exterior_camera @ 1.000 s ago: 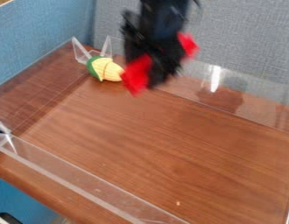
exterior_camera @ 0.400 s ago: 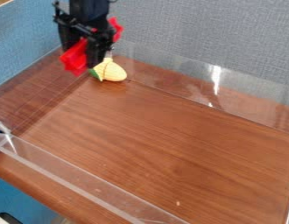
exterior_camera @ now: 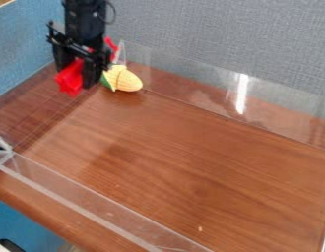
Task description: Put the red object to the left side of the table
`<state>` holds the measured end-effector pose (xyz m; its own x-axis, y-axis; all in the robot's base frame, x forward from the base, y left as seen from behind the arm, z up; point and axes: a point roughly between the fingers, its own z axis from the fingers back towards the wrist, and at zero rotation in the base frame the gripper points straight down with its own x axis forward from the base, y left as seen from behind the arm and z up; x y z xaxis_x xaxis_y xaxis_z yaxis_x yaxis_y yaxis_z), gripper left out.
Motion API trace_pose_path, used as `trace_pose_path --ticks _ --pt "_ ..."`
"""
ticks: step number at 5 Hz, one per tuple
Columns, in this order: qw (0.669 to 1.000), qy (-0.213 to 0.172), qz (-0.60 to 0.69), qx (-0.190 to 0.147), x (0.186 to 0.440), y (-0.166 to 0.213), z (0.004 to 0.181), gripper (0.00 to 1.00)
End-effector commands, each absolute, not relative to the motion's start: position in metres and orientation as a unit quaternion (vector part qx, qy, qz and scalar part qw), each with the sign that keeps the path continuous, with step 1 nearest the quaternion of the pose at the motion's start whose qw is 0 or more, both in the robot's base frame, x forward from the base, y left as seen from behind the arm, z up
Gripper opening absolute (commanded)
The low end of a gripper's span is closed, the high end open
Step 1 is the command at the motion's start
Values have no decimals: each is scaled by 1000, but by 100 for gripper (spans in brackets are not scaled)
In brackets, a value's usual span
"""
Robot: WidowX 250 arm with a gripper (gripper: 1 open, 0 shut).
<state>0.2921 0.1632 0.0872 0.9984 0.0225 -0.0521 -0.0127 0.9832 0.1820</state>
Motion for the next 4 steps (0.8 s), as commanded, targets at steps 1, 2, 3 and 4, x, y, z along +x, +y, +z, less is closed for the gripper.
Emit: trace_pose_path --ticks 1,2,3,4 --pt "994 2 14 106 300 174 91 0" --pt "994 13 17 105 298 180 80 0" --pt "994 22 20 104 296 185 69 0" --pt "994 31 24 104 295 185 59 0"
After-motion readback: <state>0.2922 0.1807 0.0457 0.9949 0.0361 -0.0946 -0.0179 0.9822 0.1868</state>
